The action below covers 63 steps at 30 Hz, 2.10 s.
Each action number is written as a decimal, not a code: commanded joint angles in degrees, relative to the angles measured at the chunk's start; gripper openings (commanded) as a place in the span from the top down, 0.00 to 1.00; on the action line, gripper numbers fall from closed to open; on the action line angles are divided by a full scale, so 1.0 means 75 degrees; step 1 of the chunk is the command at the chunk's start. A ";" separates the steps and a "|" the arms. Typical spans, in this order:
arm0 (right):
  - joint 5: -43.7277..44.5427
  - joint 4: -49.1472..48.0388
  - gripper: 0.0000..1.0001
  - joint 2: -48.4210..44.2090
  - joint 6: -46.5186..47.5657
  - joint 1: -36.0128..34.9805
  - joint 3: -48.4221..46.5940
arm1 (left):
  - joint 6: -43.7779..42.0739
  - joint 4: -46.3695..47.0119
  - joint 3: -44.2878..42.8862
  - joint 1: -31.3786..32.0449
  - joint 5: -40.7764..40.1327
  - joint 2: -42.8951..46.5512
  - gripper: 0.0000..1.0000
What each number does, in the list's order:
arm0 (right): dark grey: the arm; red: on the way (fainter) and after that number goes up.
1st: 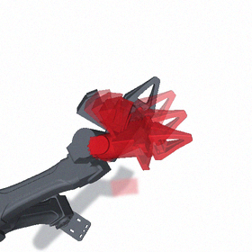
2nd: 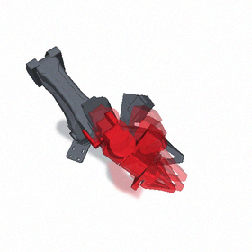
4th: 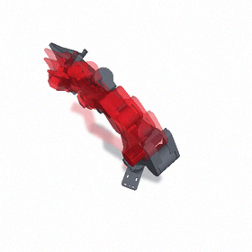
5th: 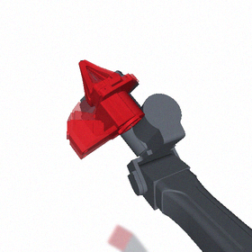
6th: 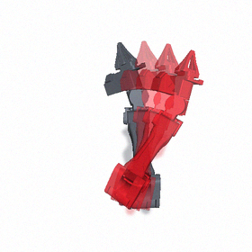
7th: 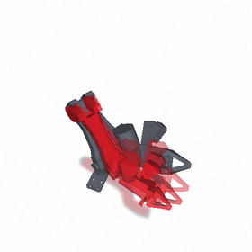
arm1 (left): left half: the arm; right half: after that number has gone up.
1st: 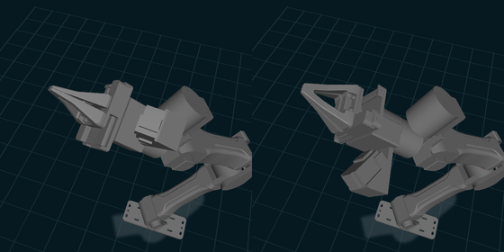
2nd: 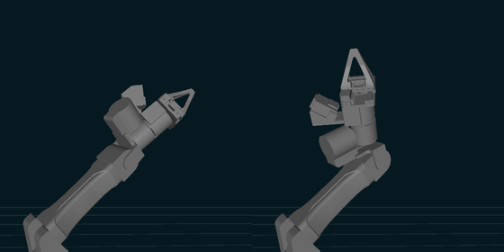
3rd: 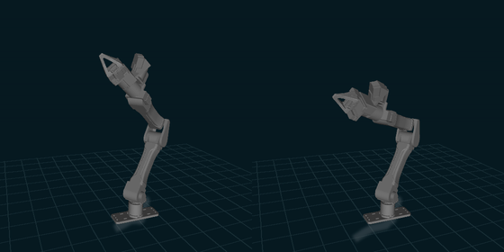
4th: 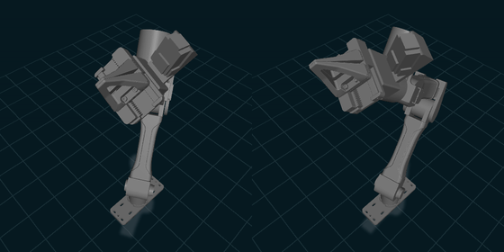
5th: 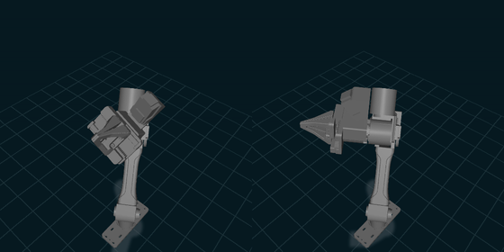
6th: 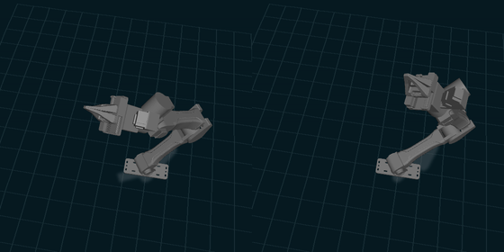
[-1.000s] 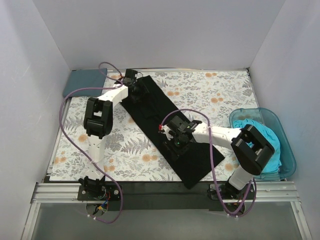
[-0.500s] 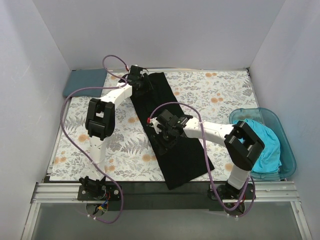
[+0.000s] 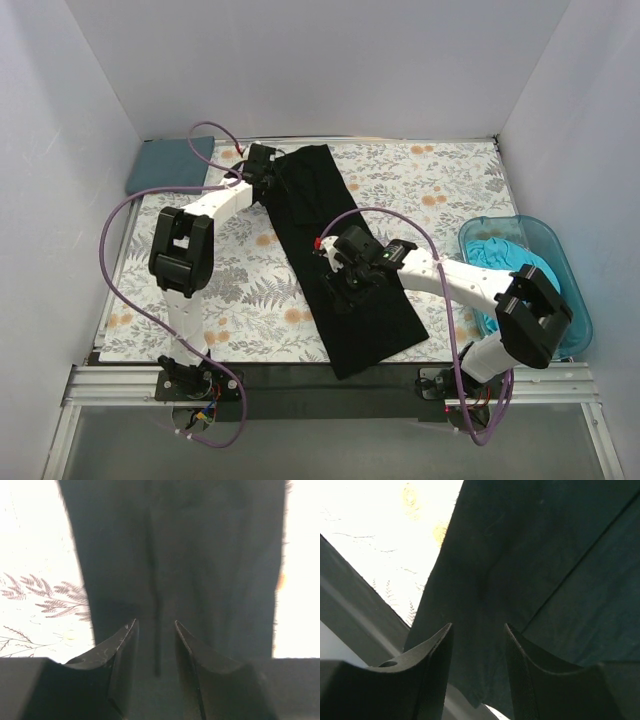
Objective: Fold and stack the t-shirts
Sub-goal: Fold the tshirt
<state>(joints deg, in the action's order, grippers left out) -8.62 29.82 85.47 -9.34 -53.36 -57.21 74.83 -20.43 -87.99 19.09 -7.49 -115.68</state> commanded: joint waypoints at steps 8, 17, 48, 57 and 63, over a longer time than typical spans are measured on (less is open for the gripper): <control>-0.1276 -0.0379 0.57 0.0953 -0.0102 -0.0080 -0.0024 | -0.0379 0.0110 -0.0163 -0.0014 -0.0712 -0.0947 0.71; -0.1616 -0.0613 0.57 0.2535 -0.0090 -0.0092 -0.0867 | -0.0695 0.0192 -0.1262 -0.0155 -0.0854 -0.1977 0.71; 0.0577 -0.0320 0.48 -0.0825 -0.0547 0.1314 -0.0682 | -0.0849 0.0580 0.1826 -0.0284 0.0140 0.4440 0.14; -0.0841 -0.1209 0.53 -0.0850 -0.1342 0.1432 0.0349 | 0.0756 -0.1482 0.5061 0.0535 0.1253 0.7510 0.30; -0.1767 -0.2346 0.63 -0.0042 -0.2034 0.1385 0.0667 | 0.1975 -0.1835 0.6937 0.1261 0.2087 0.8380 0.36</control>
<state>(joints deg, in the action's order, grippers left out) -16.27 19.31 82.81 -20.64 -42.50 -53.28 83.18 -31.18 -39.51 26.24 3.38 -55.83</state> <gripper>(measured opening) 0.384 0.648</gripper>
